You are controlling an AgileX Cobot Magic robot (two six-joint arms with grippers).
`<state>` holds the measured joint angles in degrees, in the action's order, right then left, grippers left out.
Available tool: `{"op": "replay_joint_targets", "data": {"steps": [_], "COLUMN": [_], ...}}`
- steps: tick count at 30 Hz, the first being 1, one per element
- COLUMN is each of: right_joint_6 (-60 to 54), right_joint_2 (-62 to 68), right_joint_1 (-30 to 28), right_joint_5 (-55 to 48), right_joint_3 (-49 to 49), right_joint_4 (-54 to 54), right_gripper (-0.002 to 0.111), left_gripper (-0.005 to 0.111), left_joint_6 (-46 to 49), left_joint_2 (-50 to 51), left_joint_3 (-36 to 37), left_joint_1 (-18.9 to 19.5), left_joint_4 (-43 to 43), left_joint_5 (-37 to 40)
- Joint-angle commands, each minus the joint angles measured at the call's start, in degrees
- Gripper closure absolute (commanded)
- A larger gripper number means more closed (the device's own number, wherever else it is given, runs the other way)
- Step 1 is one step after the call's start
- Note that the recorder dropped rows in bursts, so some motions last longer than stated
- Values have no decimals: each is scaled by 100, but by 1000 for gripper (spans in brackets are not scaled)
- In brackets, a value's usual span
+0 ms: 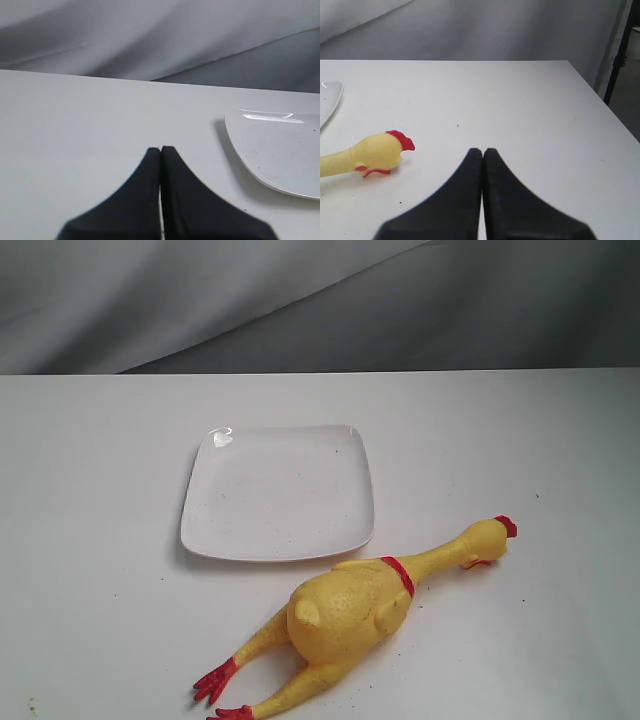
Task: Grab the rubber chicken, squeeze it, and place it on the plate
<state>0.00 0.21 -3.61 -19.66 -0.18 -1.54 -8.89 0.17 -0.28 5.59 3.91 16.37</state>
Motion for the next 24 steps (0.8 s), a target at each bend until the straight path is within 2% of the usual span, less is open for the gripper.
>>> {"op": "replay_joint_targets", "data": {"steps": [1, 5, 9, 13, 20, 24], "right_joint_6": [0, -124, -124, -124, -124, 222], "right_joint_2": [-21, -21, -21, -21, -21, -21], "right_joint_1": [-36, -36, -36, -36, -36, -36], "right_joint_5": [10, 736, 2318, 3390, 3884, 4832], "right_joint_3": [18, 18, 18, 18, 18, 18], "right_joint_4": [-45, -281, -148, -148, -148, -148], "right_gripper": [108, 108, 108, 108, 108, 108], "left_gripper": [106, 106, 106, 106, 106, 106], "left_joint_6": [-3, -3, -3, -3, -3, -3], "left_joint_2": [-17, -17, -17, -17, -17, -17], "left_joint_3": [28, 28, 28, 28, 28, 28], "left_joint_1": [16, 16, 16, 16, 16, 16], "left_joint_4": [-44, -44, -44, -44, -44, -44], "left_joint_5": [-27, -27, -27, -27, -27, -27]}}
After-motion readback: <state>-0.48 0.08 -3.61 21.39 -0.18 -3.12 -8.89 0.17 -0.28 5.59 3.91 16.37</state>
